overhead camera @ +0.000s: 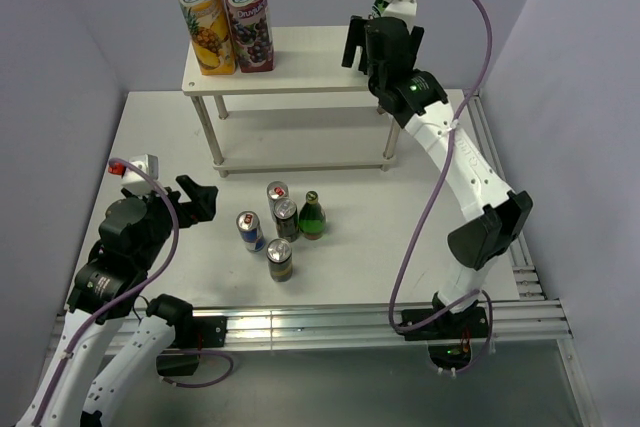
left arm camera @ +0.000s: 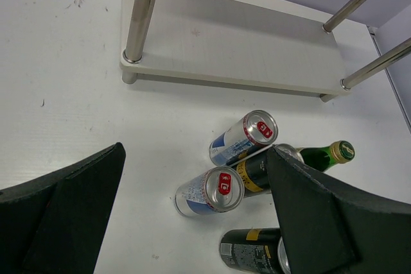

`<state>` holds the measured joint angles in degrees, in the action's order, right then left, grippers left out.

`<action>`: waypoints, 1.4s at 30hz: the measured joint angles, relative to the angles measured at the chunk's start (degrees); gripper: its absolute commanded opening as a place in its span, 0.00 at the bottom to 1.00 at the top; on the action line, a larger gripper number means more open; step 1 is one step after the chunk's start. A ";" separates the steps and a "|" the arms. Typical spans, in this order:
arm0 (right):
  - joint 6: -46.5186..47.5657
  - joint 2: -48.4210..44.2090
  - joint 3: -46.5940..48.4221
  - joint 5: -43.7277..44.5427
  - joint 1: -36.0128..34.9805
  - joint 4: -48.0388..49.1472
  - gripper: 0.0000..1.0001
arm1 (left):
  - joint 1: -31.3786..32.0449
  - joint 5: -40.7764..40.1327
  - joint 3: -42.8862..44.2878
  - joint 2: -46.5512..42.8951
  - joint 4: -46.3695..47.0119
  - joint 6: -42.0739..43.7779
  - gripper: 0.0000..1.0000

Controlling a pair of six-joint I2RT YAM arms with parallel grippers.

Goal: Place and organize the beverage onto the shelf

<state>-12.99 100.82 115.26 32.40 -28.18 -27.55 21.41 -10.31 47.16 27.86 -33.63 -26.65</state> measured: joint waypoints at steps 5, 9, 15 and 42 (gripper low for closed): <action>-0.24 -5.07 -3.34 -1.64 -0.09 -1.01 1.00 | -0.28 0.11 -0.02 0.00 0.02 0.00 0.99; -0.94 -10.08 -6.49 -2.75 -0.37 -1.25 1.00 | -0.74 0.44 -0.02 0.00 0.02 0.02 0.99; -1.05 -21.66 -20.37 -7.80 -2.21 1.25 1.00 | -1.79 1.05 -0.02 0.02 0.15 0.04 0.99; -22.10 -35.43 -96.70 -21.29 -28.30 48.13 1.00 | -2.32 2.56 -0.07 0.11 0.42 0.44 0.99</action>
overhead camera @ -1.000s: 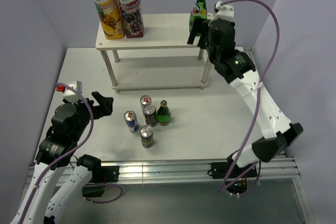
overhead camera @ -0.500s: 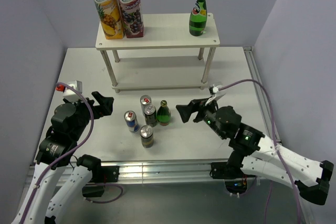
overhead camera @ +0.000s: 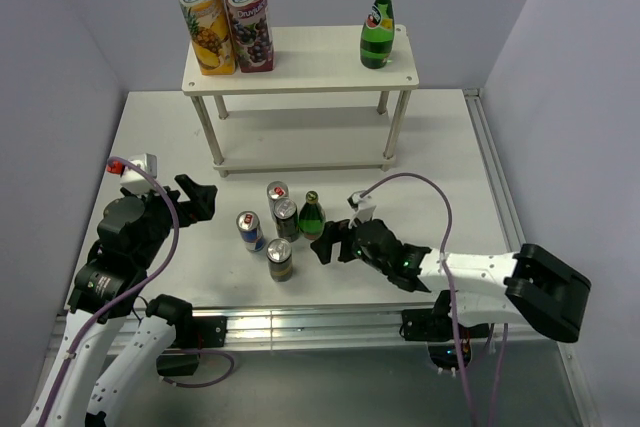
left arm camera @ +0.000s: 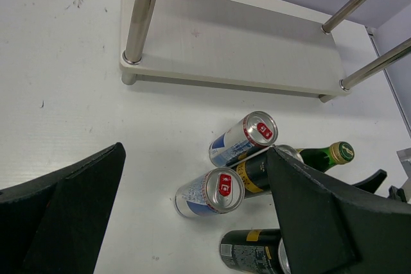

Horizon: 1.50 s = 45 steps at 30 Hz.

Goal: Place and organize the beverage onto the shelf

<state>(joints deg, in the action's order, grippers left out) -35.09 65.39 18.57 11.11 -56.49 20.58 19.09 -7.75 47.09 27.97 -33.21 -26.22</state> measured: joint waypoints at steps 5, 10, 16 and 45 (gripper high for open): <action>0.31 6.84 0.42 0.28 0.15 8.02 1.00 | -0.02 0.02 0.00 0.00 0.00 0.02 0.99; 1.79 12.57 1.62 1.55 0.85 14.45 1.00 | -0.04 0.39 0.00 0.04 0.00 0.02 0.99; 4.61 17.88 3.15 3.91 1.42 22.27 1.00 | -0.04 0.46 0.00 0.42 0.02 0.02 0.99; 5.68 30.64 5.44 4.50 4.57 41.77 0.40 | -0.04 1.53 -0.07 1.25 0.83 0.04 0.99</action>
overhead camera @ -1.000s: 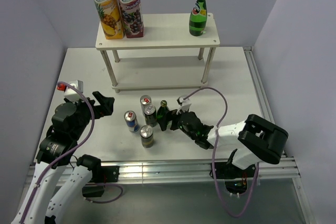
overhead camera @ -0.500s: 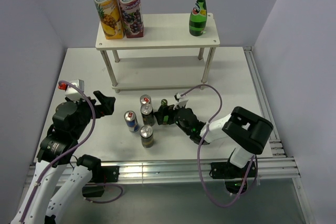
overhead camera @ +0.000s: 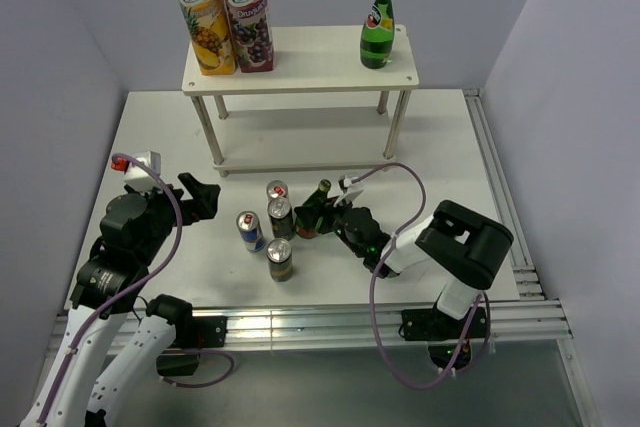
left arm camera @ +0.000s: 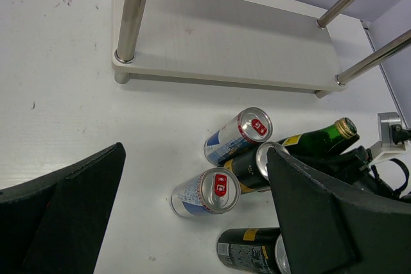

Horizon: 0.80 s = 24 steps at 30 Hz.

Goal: Place and organize the beverage onto the shelf

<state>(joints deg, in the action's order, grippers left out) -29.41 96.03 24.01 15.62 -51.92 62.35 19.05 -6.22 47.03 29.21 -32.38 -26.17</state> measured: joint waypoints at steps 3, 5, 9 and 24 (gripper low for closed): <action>-0.70 1.14 0.00 -0.46 0.04 2.10 0.15 | 0.00 0.00 0.00 0.00 0.02 0.00 0.99; -0.83 1.55 0.00 -0.59 0.04 2.84 0.00 | 0.00 0.00 0.00 0.00 0.02 0.00 0.99; -0.98 1.40 0.17 -0.44 -0.02 2.29 0.00 | 0.00 0.00 0.00 0.00 0.02 0.00 0.99; 4.50 -19.32 9.60 11.32 -2.21 -40.98 0.00 | 0.00 -0.02 0.00 -0.39 0.02 0.00 0.99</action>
<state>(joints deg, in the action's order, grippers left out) -24.91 76.71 33.61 26.94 -54.13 21.37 19.05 -6.24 47.03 28.82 -32.36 -26.17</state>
